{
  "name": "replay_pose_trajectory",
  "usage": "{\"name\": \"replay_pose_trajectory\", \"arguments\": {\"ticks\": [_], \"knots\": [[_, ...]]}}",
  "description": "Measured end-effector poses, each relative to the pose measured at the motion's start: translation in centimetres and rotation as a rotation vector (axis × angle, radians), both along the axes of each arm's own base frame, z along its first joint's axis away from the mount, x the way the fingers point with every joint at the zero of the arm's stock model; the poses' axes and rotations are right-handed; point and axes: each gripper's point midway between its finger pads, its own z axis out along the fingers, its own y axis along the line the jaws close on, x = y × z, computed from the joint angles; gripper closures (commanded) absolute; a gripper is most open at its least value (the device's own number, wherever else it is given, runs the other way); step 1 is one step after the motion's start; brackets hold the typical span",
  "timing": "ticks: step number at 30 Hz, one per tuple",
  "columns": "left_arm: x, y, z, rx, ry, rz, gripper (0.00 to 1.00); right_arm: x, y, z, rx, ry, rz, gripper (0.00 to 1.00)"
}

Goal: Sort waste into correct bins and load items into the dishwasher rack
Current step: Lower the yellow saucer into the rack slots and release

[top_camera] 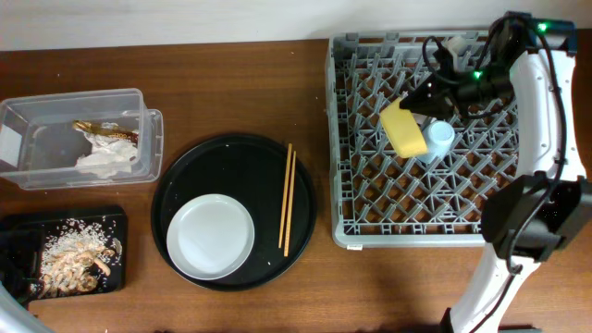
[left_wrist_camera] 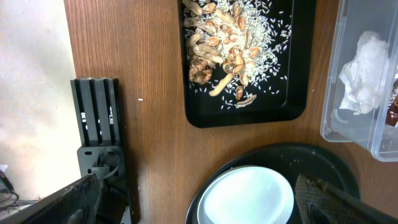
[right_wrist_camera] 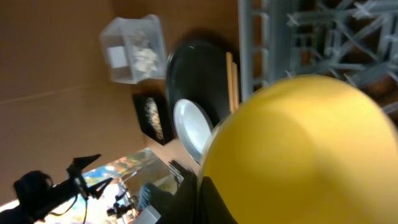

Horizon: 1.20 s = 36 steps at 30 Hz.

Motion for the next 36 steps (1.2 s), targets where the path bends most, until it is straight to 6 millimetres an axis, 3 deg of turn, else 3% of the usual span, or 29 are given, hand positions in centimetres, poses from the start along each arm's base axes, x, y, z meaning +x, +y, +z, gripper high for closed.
{"name": "replay_pose_trajectory", "arguments": {"ticks": [2,4,7,12,21,23,26,29,31,33,36], "knots": [[0.0,0.0,0.0,0.000,-0.001,0.000,0.01,-2.1,-1.9,-1.1,0.082,0.033,-0.039,0.96],[0.0,0.0,0.0,0.000,0.000,0.000,0.01,-2.8,-3.9,-0.4,0.168,-0.004,-0.106,0.96],[0.0,0.0,0.0,-0.001,0.000,0.000,0.01,-3.7,-3.2,-0.9,0.243,-0.001,-0.106,0.96],[0.0,0.0,0.0,-0.001,0.000,0.000,0.01,-5.2,-3.3,-4.5,0.380,0.044,-0.177,0.96],[0.0,0.0,0.0,-0.001,0.000,0.000,0.01,-6.0,-13.1,-8.0,0.227,0.003,-0.380,0.84],[0.0,0.0,0.0,-0.001,0.000,0.000,0.01,-6.3,-15.2,-8.1,0.162,0.024,-0.415,0.85],[0.0,0.0,0.0,0.000,0.000,0.000,0.01,-6.6,-16.8,-7.3,0.094,0.048,-0.430,0.89],[0.0,0.0,0.0,0.000,0.000,0.000,0.01,-7.5,-16.2,-5.2,-0.001,0.001,-0.399,0.96],[0.0,0.0,0.0,-0.001,0.000,0.000,0.01,-7.3,-12.9,-3.9,-0.109,-0.064,-0.272,0.96],[0.0,0.0,0.0,0.000,0.000,0.000,0.01,-5.9,-10.0,-6.6,-0.319,-0.018,-0.150,0.96],[0.0,0.0,0.0,-0.001,0.000,0.000,0.01,-5.4,-6.8,-8.2,-0.478,0.028,-0.071,0.96]]}}
